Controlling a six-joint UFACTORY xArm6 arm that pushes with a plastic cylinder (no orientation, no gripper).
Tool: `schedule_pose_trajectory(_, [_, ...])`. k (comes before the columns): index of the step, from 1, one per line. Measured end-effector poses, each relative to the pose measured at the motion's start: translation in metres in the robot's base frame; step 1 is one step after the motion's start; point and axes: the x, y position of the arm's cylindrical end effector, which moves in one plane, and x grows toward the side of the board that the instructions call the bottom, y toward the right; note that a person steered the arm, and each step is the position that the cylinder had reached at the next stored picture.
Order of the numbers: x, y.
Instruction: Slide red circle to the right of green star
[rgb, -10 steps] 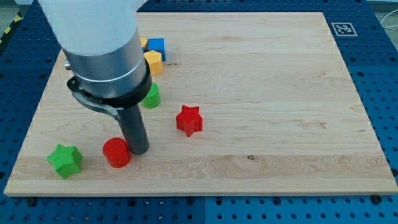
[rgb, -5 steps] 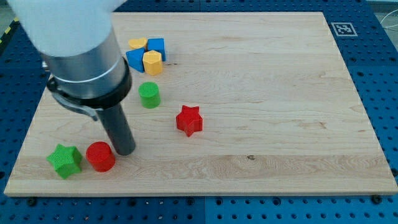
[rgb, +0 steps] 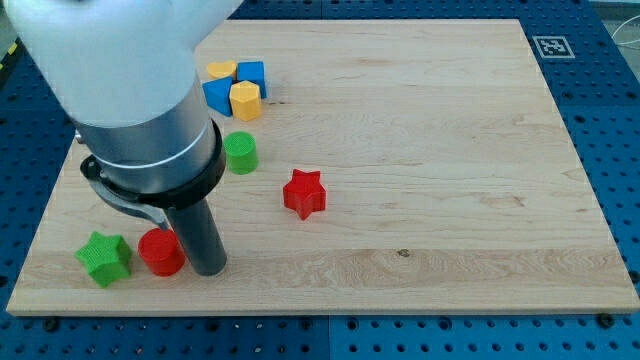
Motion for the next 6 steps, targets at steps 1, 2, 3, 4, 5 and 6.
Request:
schedule_pose_trajectory(1, [0.0,0.02])
schedule_pose_trajectory(2, [-0.005,0.038])
schedule_pose_trajectory(3, [-0.023,0.039])
schedule_pose_trajectory(4, [-0.034,0.037])
schedule_pose_trajectory(5, [-0.034,0.027])
schedule_pose_trajectory(6, [-0.032,0.015])
